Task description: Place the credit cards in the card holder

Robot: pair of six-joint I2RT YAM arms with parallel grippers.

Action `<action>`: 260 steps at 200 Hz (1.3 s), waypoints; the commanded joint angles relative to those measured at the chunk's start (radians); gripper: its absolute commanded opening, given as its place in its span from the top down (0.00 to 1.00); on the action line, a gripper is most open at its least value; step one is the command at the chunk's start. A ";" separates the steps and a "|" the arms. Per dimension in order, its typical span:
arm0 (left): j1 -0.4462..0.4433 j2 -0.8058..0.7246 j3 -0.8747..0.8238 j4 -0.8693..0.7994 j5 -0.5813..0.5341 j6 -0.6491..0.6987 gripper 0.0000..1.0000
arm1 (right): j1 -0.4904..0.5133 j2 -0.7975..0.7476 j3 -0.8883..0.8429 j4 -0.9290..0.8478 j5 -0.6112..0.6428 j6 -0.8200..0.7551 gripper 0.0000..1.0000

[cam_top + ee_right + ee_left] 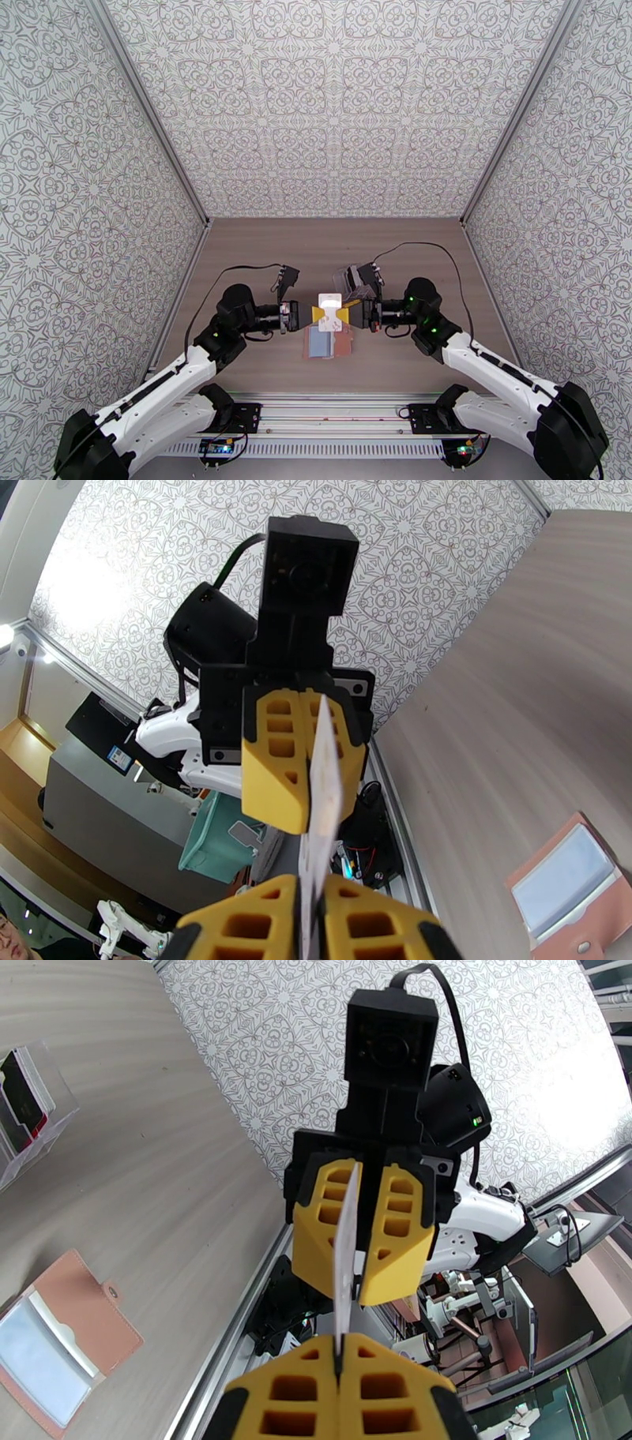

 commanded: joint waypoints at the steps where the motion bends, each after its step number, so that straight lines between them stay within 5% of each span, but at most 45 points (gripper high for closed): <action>1: -0.011 0.000 -0.024 -0.017 0.017 0.004 1.00 | 0.011 0.001 0.003 0.055 -0.029 0.014 0.87; 44: -0.012 -0.004 -0.030 -0.020 0.020 0.009 1.00 | 0.011 0.002 0.001 0.059 -0.037 0.022 0.88; 83: -0.010 -0.005 -0.035 -0.023 0.006 0.006 1.00 | 0.011 0.002 0.003 0.056 -0.031 0.025 1.00; 104: 0.019 -0.026 -0.048 -0.045 -0.014 0.003 0.55 | 0.013 -0.005 0.003 0.007 -0.005 0.015 1.00; 128: 0.117 -0.087 -0.089 -0.146 -0.055 0.011 0.40 | 0.011 -0.012 0.001 -0.111 0.050 -0.020 1.00; 163: 0.222 -0.127 -0.135 -0.465 -0.153 0.138 0.47 | 0.037 0.011 -0.011 -0.314 0.182 -0.059 1.00; 209: 0.167 -0.149 -0.275 -0.386 -0.190 0.089 0.56 | 0.117 0.132 -0.024 -0.430 0.355 -0.044 1.00; 260: 0.104 0.032 -0.289 -0.258 -0.240 0.095 0.60 | 0.161 0.284 -0.025 -0.406 0.443 0.021 1.00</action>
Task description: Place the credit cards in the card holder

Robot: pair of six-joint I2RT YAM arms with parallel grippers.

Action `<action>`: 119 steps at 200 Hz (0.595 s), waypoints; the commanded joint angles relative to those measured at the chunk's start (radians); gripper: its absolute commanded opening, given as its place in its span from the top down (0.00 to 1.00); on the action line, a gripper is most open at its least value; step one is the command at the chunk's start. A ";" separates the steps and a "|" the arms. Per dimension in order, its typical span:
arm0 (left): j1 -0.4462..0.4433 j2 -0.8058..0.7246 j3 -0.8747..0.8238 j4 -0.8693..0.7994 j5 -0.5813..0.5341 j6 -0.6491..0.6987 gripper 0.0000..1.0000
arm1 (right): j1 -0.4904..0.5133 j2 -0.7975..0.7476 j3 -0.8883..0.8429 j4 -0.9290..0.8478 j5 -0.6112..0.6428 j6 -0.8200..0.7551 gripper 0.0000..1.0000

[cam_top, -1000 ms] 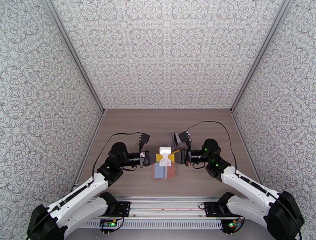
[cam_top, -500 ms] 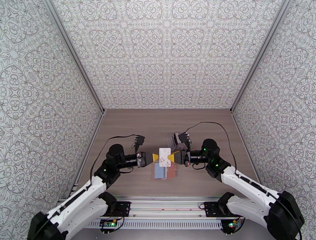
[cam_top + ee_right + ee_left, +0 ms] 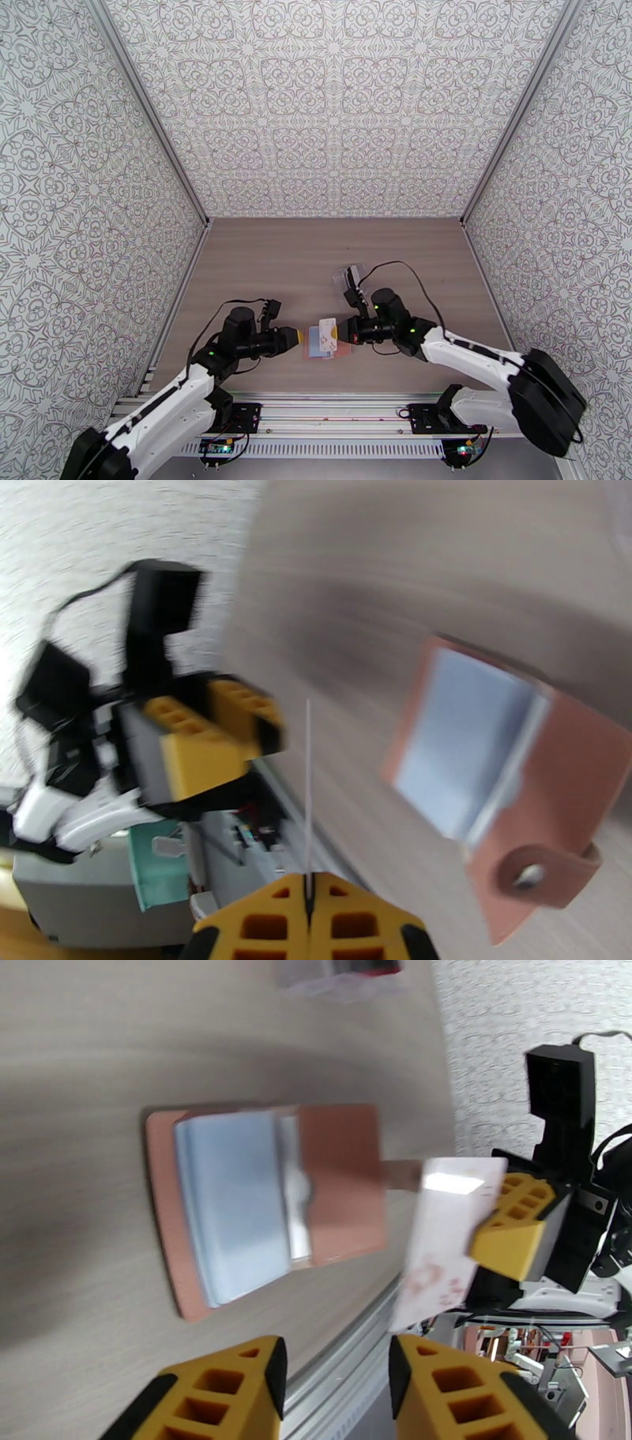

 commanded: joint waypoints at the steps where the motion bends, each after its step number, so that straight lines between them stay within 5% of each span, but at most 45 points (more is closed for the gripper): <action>1: -0.020 0.066 -0.006 0.088 -0.044 0.012 0.60 | 0.018 0.033 -0.005 -0.016 0.080 0.030 1.00; 37: -0.053 0.185 0.004 0.179 -0.071 0.006 0.63 | 0.021 0.071 0.050 -0.179 0.189 -0.011 1.00; 119: -0.100 0.340 0.050 0.194 -0.145 0.025 0.67 | 0.021 0.083 0.095 -0.173 0.196 0.013 1.00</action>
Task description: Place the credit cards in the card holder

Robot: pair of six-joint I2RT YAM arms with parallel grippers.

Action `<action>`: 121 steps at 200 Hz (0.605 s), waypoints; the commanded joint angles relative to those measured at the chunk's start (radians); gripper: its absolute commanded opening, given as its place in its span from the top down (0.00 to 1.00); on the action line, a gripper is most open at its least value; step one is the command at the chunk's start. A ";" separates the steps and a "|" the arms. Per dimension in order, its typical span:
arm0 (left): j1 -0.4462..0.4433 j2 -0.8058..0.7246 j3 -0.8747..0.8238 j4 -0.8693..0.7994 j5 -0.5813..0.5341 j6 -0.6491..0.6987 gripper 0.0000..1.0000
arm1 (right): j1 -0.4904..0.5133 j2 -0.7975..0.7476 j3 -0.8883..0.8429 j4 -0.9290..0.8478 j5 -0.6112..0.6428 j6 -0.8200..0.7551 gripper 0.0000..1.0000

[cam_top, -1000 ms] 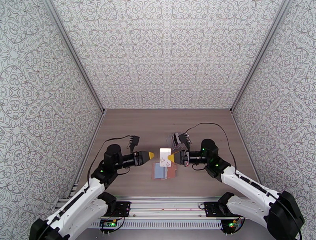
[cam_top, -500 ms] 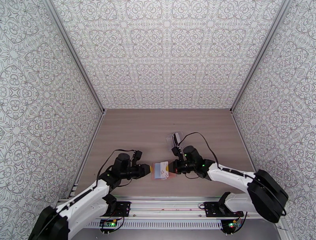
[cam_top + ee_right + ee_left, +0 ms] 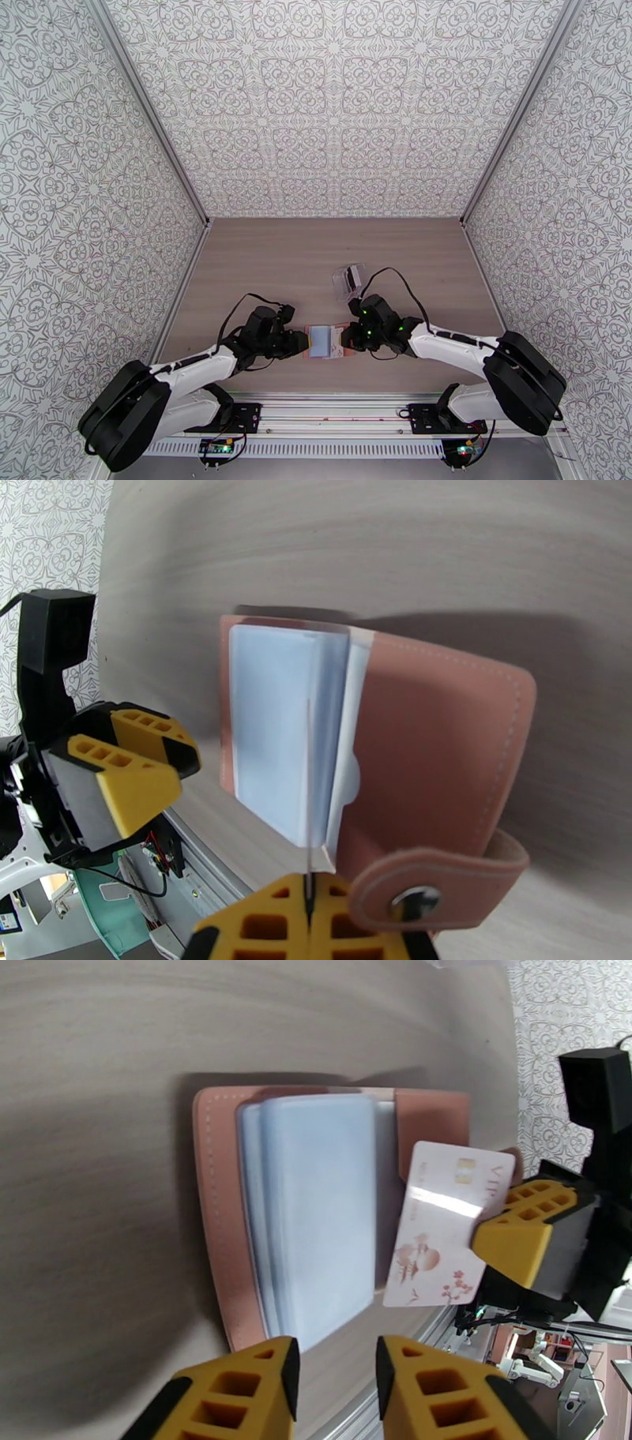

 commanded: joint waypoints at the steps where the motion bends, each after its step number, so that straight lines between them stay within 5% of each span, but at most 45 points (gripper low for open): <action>1: -0.010 0.018 0.027 0.017 -0.047 0.021 0.67 | 0.005 0.010 0.054 -0.009 0.023 0.013 1.00; 121: -0.039 0.078 0.041 0.022 -0.075 0.023 0.67 | 0.005 0.043 0.099 -0.055 0.069 0.008 1.00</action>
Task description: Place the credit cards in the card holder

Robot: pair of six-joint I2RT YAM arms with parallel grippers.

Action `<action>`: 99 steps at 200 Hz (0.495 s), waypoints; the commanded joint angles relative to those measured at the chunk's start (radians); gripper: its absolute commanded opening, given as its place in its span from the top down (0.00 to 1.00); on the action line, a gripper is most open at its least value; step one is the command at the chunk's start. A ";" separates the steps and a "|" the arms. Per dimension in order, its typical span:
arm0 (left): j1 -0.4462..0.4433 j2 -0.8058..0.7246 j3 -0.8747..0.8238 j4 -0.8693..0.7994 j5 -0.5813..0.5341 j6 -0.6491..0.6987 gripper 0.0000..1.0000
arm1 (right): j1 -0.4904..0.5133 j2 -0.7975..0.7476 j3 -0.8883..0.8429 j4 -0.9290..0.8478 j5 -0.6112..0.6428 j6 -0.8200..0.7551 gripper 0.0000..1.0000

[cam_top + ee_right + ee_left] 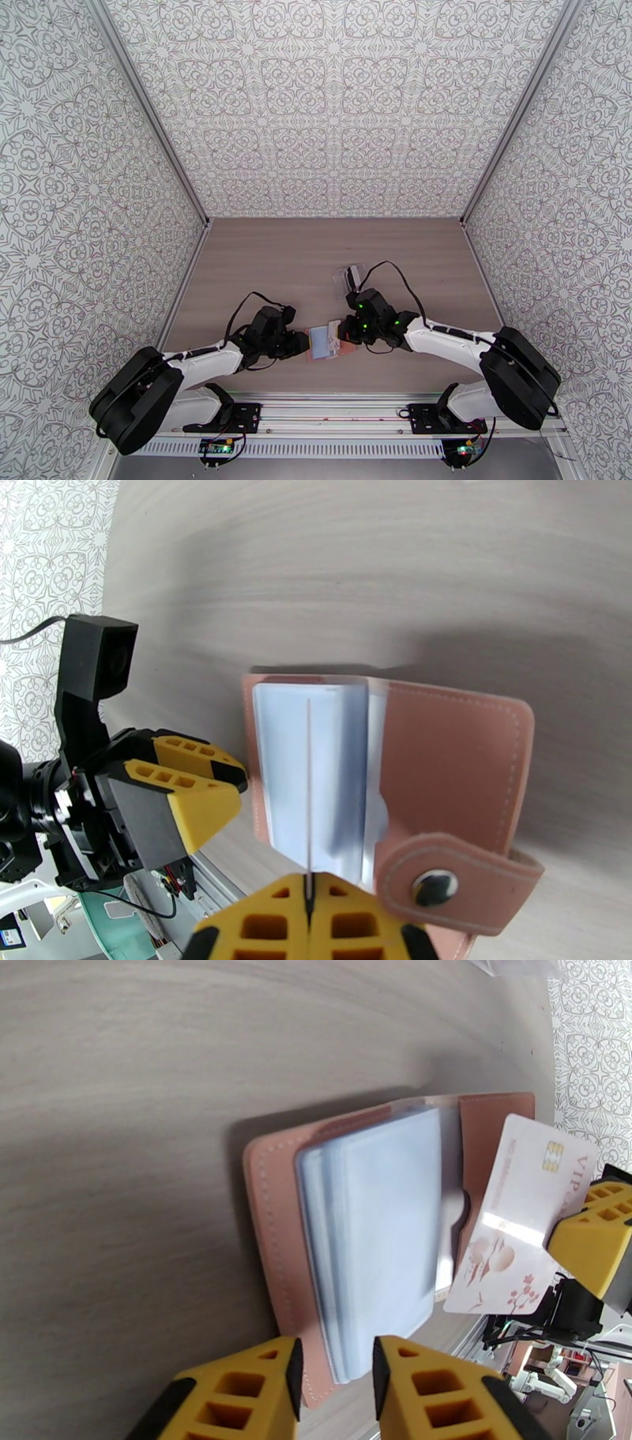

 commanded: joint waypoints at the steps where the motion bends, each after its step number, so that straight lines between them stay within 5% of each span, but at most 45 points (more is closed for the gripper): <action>1: -0.014 0.003 0.032 0.016 -0.020 0.019 0.67 | 0.006 0.007 0.035 -0.034 0.027 -0.003 1.00; 99: -0.053 -0.007 0.071 -0.030 -0.063 0.021 0.67 | 0.006 0.008 0.062 -0.063 0.066 -0.030 1.00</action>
